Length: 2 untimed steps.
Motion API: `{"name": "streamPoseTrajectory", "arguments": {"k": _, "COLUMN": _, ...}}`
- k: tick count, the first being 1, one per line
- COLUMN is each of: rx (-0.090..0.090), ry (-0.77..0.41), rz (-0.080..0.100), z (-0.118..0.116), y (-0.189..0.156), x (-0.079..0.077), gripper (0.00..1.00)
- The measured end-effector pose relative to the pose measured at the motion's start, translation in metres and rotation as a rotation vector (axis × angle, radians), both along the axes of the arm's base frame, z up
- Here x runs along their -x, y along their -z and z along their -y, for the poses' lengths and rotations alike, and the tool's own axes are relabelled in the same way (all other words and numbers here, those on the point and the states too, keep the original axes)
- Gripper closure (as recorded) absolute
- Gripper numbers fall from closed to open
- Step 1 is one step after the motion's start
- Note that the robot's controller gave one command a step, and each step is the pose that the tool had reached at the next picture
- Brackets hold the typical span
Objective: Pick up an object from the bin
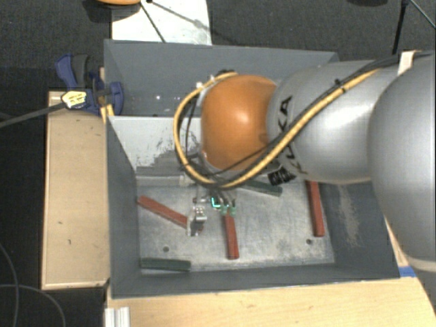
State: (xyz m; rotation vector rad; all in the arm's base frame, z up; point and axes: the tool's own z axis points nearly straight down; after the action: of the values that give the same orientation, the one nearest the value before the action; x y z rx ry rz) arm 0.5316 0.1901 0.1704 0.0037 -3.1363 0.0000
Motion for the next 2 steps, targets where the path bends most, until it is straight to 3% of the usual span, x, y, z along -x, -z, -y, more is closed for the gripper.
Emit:
{"name": "streamPoseTrajectory", "arguments": {"k": 1, "rx": -0.001, "ry": 0.005, "rz": 0.007, "z": 0.001, "y": -0.004, "x": -0.002, "gripper": 0.00}}
{"name": "streamPoseTrajectory", "arguments": {"k": 2, "rx": -0.002, "ry": 0.098, "rz": 0.011, "z": -0.027, "y": 0.051, "x": -0.021, "gripper": 0.00}}
